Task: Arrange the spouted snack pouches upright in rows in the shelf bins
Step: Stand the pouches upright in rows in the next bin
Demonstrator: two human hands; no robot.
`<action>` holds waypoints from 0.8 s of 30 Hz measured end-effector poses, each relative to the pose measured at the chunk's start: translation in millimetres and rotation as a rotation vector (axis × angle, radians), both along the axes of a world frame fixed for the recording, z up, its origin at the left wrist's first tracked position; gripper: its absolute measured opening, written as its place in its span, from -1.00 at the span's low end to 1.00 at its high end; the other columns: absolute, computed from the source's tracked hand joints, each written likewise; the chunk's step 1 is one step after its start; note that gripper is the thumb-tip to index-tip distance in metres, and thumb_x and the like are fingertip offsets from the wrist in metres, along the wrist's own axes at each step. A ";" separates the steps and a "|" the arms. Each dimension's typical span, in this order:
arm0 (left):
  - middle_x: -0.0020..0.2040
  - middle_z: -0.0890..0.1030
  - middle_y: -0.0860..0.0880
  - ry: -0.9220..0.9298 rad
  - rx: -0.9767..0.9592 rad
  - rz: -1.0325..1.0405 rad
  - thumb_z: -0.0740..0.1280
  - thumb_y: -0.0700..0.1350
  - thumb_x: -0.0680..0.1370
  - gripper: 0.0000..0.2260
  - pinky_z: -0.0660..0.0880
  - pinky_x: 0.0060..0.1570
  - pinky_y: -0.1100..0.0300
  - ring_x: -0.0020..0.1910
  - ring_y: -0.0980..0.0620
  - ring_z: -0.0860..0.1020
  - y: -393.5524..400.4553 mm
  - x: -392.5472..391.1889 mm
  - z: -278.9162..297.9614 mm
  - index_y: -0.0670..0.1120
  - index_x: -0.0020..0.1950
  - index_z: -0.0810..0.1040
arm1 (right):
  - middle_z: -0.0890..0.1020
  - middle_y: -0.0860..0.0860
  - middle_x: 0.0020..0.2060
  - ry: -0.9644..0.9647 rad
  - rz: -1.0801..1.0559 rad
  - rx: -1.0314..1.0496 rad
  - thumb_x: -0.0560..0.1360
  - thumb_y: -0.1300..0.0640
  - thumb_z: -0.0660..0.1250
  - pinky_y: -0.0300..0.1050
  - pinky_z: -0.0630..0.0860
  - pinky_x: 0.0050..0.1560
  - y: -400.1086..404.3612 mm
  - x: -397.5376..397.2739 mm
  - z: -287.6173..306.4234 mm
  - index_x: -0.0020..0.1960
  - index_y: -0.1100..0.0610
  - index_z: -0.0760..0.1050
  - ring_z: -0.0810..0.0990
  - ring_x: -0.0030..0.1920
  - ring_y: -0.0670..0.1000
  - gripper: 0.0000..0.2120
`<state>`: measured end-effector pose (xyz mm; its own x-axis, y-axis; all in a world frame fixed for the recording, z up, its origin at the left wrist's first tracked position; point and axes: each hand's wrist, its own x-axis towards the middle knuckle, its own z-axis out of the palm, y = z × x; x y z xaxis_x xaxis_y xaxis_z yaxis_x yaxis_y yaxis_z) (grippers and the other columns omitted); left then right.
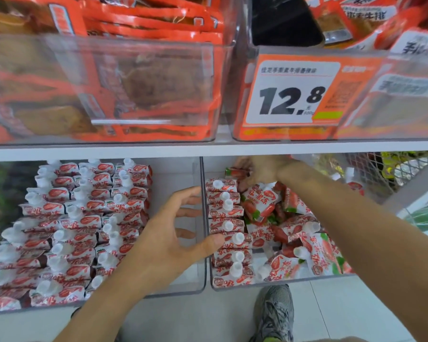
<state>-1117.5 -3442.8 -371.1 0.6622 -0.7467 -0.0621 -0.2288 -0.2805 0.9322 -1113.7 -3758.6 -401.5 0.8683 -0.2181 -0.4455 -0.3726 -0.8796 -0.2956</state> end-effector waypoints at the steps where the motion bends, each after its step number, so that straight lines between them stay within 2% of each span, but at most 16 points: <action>1: 0.24 0.45 0.36 -0.002 0.002 -0.002 0.50 0.27 0.27 -0.29 0.55 0.12 0.12 0.24 0.30 0.45 0.1 0.2 -0.4 0.35 0.36 0.30 | 0.65 -0.11 0.10 0.001 -0.026 -0.002 0.06 -0.56 0.43 0.07 0.59 0.13 6.1 -3.5 5.8 0.18 -0.14 0.53 0.64 0.07 0.02 -0.18; 3: 0.25 0.44 0.37 -0.004 0.007 -0.007 0.49 0.31 0.26 -0.27 0.55 0.13 0.12 0.25 0.31 0.45 0.3 0.5 -0.7 0.36 0.37 0.28 | 0.61 -0.05 0.20 -0.018 -0.057 -0.049 0.25 -0.28 0.55 0.03 0.52 0.25 22.3 -6.6 17.3 0.29 -0.01 0.50 0.58 0.18 0.05 -0.30; 4: 0.25 0.43 0.38 -0.004 0.008 -0.007 0.48 0.32 0.26 -0.27 0.55 0.13 0.12 0.25 0.31 0.44 0.6 0.3 -0.9 0.37 0.37 0.27 | 0.61 -0.01 0.19 -0.049 -0.048 -0.070 0.32 -0.19 0.55 0.00 0.51 0.25 26.2 -7.2 17.2 0.29 0.05 0.50 0.57 0.18 0.07 -0.36; 8: 0.25 0.43 0.39 -0.012 0.005 -0.010 0.48 0.28 0.27 -0.26 0.55 0.13 0.14 0.26 0.32 0.43 1.7 -0.4 -0.4 0.34 0.39 0.27 | 0.63 -0.02 -0.09 -0.077 0.024 -0.298 0.40 -0.22 0.47 -0.10 0.45 0.01 30.3 -7.4 6.0 0.04 0.07 0.55 0.61 0.00 0.07 -0.59; 12: 0.25 0.43 0.40 -0.019 0.011 -0.008 0.47 0.29 0.27 -0.26 0.54 0.13 0.17 0.25 0.35 0.43 1.5 -0.3 0.0 0.35 0.39 0.26 | 0.62 -0.01 -0.03 -0.136 0.012 -0.293 0.39 -0.16 0.50 -0.10 0.44 0.04 27.1 -13.5 10.4 0.10 0.08 0.54 0.57 0.03 0.07 -0.57; 14: 0.25 0.43 0.39 -0.019 0.011 -0.009 0.47 0.30 0.26 -0.27 0.54 0.12 0.16 0.25 0.34 0.43 0.9 -0.5 0.7 0.35 0.38 0.26 | 0.58 -0.01 0.01 -0.119 -0.044 -0.197 0.40 -0.08 0.52 -0.14 0.43 -0.03 24.0 -17.7 12.3 0.14 0.09 0.52 0.54 0.04 0.06 -0.58; 16: 0.24 0.44 0.38 -0.024 0.009 -0.007 0.47 0.30 0.26 -0.28 0.55 0.11 0.15 0.24 0.34 0.44 0.2 -1.1 1.0 0.34 0.37 0.28 | 0.56 0.00 0.06 -0.093 -0.104 -0.066 0.41 0.02 0.54 -0.14 0.54 -0.09 23.5 -19.2 14.8 0.19 0.10 0.50 0.57 0.05 0.07 -0.58; 18: 0.24 0.45 0.38 -0.020 0.007 -0.001 0.47 0.29 0.25 -0.28 0.55 0.11 0.14 0.23 0.34 0.44 0.1 -1.6 1.2 0.33 0.37 0.29 | 0.58 0.08 0.12 -0.088 -0.119 -0.037 0.40 0.06 0.55 0.00 0.59 0.03 23.3 -19.3 18.4 0.26 0.17 0.49 0.60 0.07 0.14 -0.50; 20: 0.25 0.45 0.37 -0.013 0.005 0.003 0.47 0.31 0.24 -0.26 0.55 0.11 0.12 0.23 0.33 0.44 0.1 -1.8 1.5 0.33 0.38 0.29 | 0.62 0.19 0.07 -0.102 -0.143 -0.014 0.37 0.04 0.57 0.07 0.55 0.12 20.8 -21.8 21.3 0.24 0.28 0.51 0.60 0.05 0.21 -0.45; 21: 0.25 0.45 0.37 -0.012 0.005 0.006 0.47 0.30 0.24 -0.26 0.55 0.12 0.12 0.23 0.33 0.44 0.1 -1.9 1.5 0.33 0.38 0.29 | 0.62 0.13 0.06 -0.116 -0.152 0.011 0.37 0.03 0.57 0.02 0.53 0.15 20.2 -24.4 23.7 0.26 0.24 0.52 0.60 0.08 0.17 -0.45; 23: 0.24 0.44 0.37 -0.014 0.001 0.010 0.46 0.29 0.24 -0.27 0.56 0.11 0.14 0.24 0.33 0.44 -0.2 -2.5 1.4 0.32 0.38 0.29 | 0.52 -0.07 0.11 -0.160 -0.162 0.078 0.41 0.06 0.54 -0.21 0.38 0.19 20.8 -31.2 28.8 0.41 0.10 0.42 0.49 0.18 -0.06 -0.38; 24: 0.24 0.44 0.38 -0.016 0.000 0.010 0.46 0.30 0.25 -0.27 0.56 0.11 0.15 0.23 0.34 0.44 -0.3 -2.8 1.1 0.32 0.38 0.29 | 0.50 -0.08 0.14 -0.186 -0.165 0.092 0.43 0.09 0.53 -0.28 0.31 0.17 22.4 -33.8 31.2 0.44 0.07 0.39 0.44 0.18 -0.11 -0.37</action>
<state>-1120.3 -3443.2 -370.0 0.6708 -0.7398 -0.0515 -0.2408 -0.2830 0.9284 -1147.5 -3736.2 -370.3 0.8931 -0.3294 -0.3063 -0.4406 -0.7779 -0.4481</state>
